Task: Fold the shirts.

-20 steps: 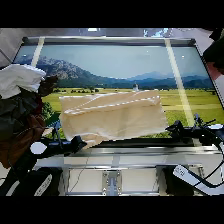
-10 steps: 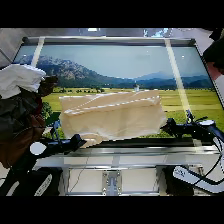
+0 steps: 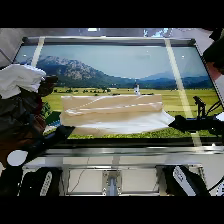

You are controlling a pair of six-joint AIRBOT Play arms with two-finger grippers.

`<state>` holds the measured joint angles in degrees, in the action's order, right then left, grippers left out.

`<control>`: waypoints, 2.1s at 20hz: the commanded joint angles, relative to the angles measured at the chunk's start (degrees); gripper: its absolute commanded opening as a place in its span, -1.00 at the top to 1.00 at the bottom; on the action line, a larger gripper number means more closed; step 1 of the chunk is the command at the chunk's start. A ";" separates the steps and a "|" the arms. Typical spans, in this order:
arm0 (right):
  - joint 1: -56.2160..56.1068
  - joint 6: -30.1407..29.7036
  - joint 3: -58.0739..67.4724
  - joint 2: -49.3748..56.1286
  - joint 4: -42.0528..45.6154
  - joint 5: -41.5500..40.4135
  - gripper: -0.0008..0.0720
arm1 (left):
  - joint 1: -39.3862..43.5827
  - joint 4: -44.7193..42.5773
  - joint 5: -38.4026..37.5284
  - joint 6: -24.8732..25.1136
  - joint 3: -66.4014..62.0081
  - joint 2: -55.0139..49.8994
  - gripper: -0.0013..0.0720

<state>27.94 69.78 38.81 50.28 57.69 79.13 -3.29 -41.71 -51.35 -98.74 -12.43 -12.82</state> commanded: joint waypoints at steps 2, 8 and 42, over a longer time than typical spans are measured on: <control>-3.32 1.75 1.07 -3.34 2.38 3.43 0.95 | -4.44 -7.23 -0.42 3.89 -7.69 -1.16 0.95; -10.56 3.13 3.54 -0.98 0.76 -15.76 0.95 | -1.99 -13.62 -0.52 20.28 -27.30 -29.68 0.95; -2.25 5.29 29.44 28.41 7.91 -5.25 -0.18 | 6.32 -23.54 15.58 23.82 -50.99 -54.69 -0.56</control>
<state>20.88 75.64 71.18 77.65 70.11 73.80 2.74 -65.45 -36.77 -75.00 -63.33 -70.76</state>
